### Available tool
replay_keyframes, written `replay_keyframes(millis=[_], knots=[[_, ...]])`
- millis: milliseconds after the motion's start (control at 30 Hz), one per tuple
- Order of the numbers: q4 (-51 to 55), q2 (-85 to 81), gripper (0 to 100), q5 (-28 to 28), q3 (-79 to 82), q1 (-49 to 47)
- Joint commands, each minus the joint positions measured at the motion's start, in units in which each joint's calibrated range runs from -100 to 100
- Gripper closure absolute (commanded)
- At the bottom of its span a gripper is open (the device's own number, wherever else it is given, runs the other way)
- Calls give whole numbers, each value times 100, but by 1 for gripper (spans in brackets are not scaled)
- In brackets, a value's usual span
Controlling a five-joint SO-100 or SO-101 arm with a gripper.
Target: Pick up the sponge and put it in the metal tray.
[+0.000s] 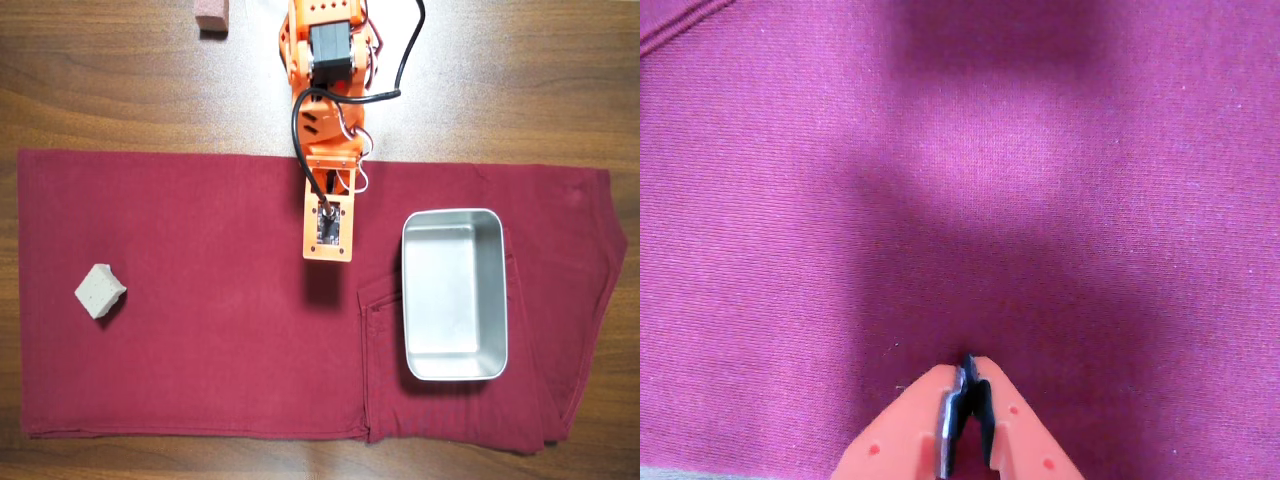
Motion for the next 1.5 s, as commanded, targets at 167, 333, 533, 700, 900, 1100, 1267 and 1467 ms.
replay_keyframes(millis=[167, 333, 533, 700, 900, 1100, 1267, 1467], knots=[[-1989, 2497, 98, 54, -1574, 935], [-1666, 5897, 84, 151, -5034, 2441], [-1897, 7229, 74, 234, -6572, 4294], [-1224, 9847, 68, 303, -9449, 5647], [-717, 11800, 62, 581, -12307, 6328], [-966, 12661, 62, 928, -13746, 6846], [-1003, 13034, 62, 957, -13800, 6961], [-1224, 13389, 61, 806, -13800, 6923]])
